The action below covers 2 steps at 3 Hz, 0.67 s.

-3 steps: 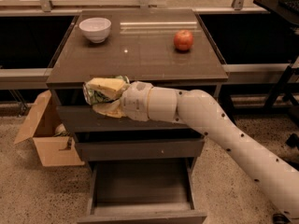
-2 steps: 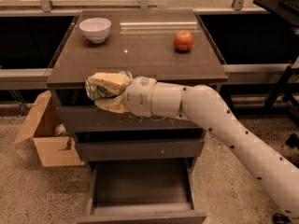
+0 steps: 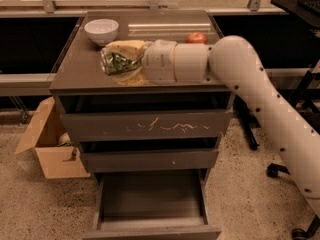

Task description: Pick green can from bottom drawer and place on counter

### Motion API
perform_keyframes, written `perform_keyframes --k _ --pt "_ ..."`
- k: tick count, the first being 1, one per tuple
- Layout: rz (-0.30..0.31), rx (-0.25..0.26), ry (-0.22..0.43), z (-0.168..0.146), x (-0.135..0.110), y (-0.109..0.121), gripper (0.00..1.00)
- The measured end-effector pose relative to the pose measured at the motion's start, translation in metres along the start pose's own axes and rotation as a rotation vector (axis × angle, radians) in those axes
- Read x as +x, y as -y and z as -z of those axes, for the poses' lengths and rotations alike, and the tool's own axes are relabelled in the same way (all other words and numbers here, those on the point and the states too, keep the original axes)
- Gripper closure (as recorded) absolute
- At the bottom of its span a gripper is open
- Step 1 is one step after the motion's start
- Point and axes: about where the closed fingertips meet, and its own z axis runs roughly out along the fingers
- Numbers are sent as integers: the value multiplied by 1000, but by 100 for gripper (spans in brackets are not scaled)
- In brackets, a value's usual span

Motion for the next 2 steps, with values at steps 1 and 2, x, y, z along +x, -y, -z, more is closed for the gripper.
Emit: perform_keyframes --k 1,2 --pt "-49 -47 10 -3 31 16 100" --pt "-146 -74 1 -11 86 17 97"
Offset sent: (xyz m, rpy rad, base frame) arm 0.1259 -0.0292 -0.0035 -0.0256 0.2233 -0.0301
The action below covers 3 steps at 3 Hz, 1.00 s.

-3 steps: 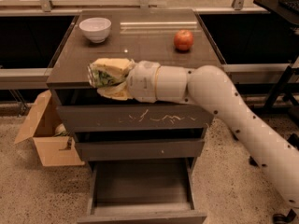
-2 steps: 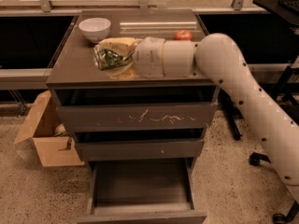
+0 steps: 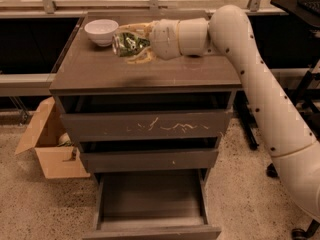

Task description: Pick green can from bottom drawer and place on counter

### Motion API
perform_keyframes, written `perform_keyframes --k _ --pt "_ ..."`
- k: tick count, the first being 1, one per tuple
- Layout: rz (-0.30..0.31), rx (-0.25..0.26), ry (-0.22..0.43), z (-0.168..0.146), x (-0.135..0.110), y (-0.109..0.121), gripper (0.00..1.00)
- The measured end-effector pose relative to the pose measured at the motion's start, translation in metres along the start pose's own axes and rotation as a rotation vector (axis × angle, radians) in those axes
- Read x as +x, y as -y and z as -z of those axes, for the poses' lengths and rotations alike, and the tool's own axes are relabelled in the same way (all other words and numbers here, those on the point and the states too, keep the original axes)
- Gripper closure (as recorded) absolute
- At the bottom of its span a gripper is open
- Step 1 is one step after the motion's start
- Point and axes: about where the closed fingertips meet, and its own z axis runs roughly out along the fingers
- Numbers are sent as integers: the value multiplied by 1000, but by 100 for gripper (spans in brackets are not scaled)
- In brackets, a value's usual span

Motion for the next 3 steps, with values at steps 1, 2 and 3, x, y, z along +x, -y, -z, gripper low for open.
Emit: perform_keyframes --k 1,2,3 --pt "-62 -6 -6 -5 32 3 75" --pt "-127 -3 -16 -9 63 -4 52" --pt "-192 0 -29 -12 90 -16 28"
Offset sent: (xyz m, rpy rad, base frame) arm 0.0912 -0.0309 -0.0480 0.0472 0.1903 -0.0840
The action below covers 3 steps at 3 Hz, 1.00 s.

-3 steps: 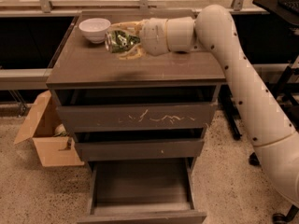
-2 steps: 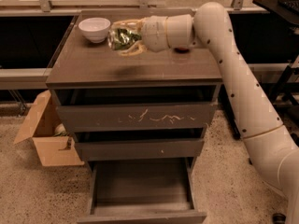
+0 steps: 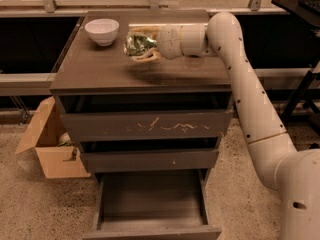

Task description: Pick green can from bottom drawer and place on counter

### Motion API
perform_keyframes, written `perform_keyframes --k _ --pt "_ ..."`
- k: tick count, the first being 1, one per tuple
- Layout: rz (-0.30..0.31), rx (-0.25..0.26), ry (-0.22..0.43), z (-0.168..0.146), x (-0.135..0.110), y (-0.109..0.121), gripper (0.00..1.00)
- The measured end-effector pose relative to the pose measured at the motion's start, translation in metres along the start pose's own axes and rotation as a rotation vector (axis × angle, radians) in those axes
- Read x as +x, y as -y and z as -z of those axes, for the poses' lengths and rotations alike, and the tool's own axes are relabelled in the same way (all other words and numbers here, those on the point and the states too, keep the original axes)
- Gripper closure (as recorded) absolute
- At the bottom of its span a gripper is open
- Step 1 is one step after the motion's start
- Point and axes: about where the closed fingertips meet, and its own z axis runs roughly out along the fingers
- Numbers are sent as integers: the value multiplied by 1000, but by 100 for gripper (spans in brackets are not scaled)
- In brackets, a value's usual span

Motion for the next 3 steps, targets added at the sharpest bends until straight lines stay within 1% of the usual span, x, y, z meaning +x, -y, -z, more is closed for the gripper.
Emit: perform_keyframes --k 1,2,3 --pt "-55 10 -14 -2 23 -4 0" --pt "-68 16 -19 -3 29 -4 0" --pt "-68 16 -19 -3 29 -4 0"
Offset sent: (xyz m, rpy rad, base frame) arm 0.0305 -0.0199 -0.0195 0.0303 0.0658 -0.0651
